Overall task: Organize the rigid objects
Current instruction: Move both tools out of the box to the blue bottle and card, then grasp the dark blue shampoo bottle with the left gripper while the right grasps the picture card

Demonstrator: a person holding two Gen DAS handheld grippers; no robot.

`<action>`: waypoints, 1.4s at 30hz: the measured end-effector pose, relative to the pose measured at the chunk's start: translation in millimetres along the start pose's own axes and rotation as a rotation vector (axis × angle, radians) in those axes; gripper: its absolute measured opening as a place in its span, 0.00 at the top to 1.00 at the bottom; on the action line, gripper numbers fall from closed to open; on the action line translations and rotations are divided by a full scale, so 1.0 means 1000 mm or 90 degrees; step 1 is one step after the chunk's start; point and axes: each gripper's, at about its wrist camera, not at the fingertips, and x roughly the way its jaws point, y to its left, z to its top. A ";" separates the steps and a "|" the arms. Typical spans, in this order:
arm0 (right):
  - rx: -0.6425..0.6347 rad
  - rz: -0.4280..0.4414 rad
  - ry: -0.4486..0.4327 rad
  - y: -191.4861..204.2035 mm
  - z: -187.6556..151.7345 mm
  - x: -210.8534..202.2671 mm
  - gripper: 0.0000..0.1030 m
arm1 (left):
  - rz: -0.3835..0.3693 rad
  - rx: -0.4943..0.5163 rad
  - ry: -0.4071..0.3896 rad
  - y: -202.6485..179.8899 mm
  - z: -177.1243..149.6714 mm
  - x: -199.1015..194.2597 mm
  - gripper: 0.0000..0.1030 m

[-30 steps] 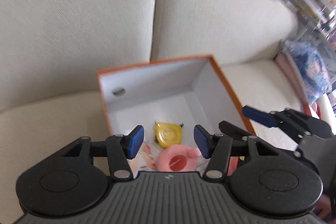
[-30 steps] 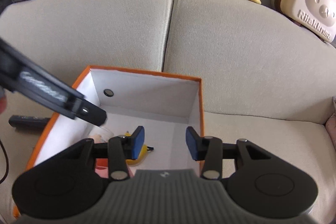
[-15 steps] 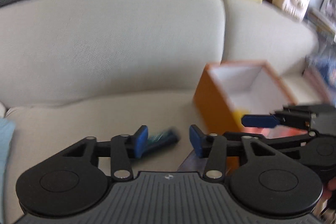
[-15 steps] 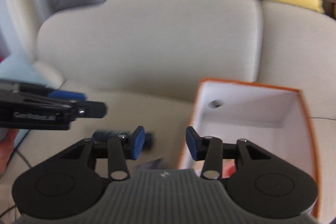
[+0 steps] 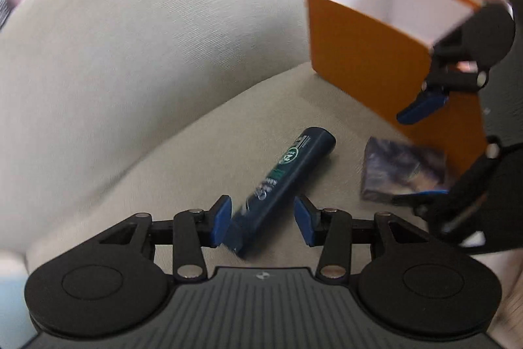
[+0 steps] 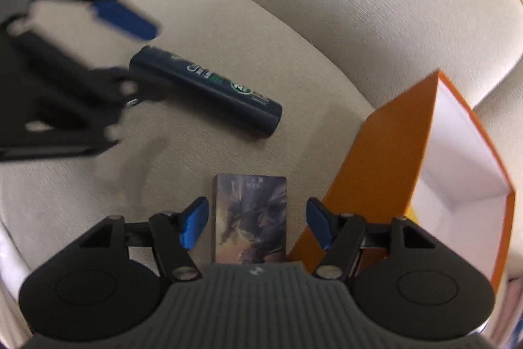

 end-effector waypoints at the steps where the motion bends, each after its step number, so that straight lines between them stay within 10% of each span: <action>1: -0.015 -0.002 0.005 0.006 0.001 0.001 0.37 | -0.004 0.025 -0.001 -0.003 -0.002 0.005 0.48; 13: -0.046 -0.030 0.066 0.006 -0.004 0.039 0.34 | -0.030 0.033 0.010 -0.001 -0.007 0.050 0.48; 34: 0.046 0.093 -0.012 0.038 0.007 0.012 0.40 | -0.073 -0.537 0.094 0.038 -0.137 -0.039 0.62; 42: 0.126 0.173 -0.018 0.022 -0.012 0.013 0.35 | -0.080 -0.544 0.076 0.039 -0.148 -0.050 0.61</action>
